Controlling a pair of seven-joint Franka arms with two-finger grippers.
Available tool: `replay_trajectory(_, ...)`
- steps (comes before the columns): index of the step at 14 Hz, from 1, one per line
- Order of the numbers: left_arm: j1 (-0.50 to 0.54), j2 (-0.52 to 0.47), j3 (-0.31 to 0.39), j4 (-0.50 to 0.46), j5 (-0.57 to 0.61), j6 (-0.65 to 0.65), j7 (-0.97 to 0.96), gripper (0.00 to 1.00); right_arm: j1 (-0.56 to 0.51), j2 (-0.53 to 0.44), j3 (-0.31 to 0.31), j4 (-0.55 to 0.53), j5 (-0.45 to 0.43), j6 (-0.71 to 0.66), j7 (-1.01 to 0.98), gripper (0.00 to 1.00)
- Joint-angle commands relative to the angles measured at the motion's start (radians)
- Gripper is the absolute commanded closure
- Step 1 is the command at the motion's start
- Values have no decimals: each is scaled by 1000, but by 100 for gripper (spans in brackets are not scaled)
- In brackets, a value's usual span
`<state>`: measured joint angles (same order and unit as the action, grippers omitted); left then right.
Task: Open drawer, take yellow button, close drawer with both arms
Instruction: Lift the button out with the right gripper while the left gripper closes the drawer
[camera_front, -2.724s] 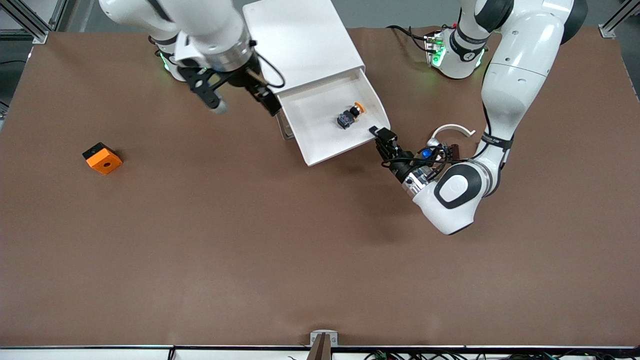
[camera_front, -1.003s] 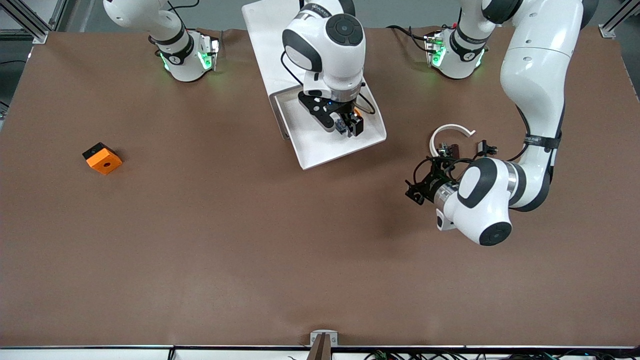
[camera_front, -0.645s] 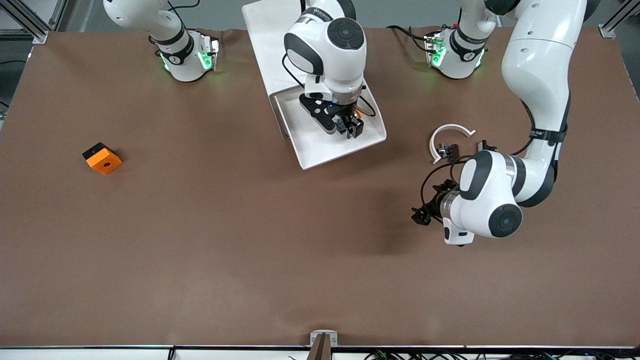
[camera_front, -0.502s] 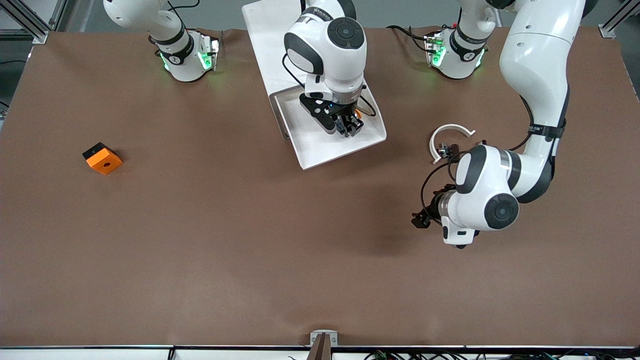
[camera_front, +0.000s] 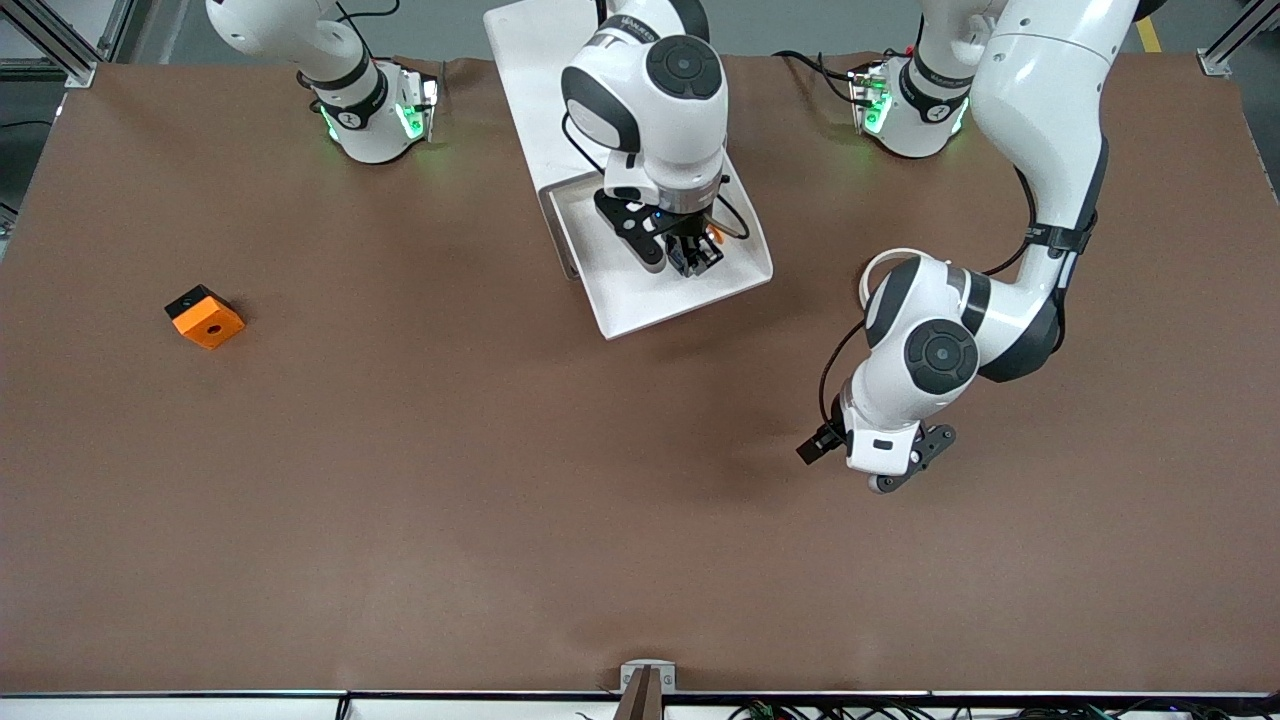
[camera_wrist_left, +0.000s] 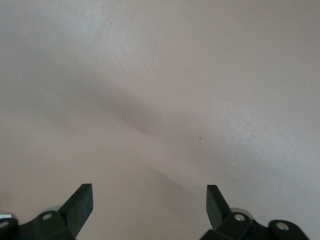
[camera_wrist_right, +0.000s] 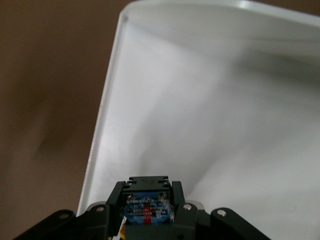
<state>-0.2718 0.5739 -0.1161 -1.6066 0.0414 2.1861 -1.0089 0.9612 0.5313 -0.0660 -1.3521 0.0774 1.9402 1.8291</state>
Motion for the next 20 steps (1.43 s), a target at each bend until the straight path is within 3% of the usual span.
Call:
replay_trajectory(1, 2, -43, 1, -30, 25, 11, 10, 0, -88, 1, 14, 109, 73, -114, -133, 100)
replay_trajectory(5, 2, -88, -34, -33, 25, -60, 10, 0, -208, -49, 9, 137, 78, -222, -382, 100)
replay_trajectory(8, 2, -103, -79, -33, 25, -100, 1, 0, -307, -85, 3, 107, 67, -276, -578, 100)
replay_trajectory(9, 0, -106, -94, -33, 25, -101, -7, 0, -362, -114, 3, 52, 67, -270, -682, 100)
replay_trajectory(11, -1, -106, -135, -32, 25, -108, -10, 0, -474, -163, 3, -63, 65, -216, -897, 100)
replay_trajectory(15, -61, -111, -166, -32, 25, -178, -11, 0, -711, -165, 3, -192, 23, -94, -1291, 100)
replay_trajectory(20, -127, -114, -187, -32, 25, -271, -54, 0, -907, -119, 3, -249, -7, 54, -1585, 100)
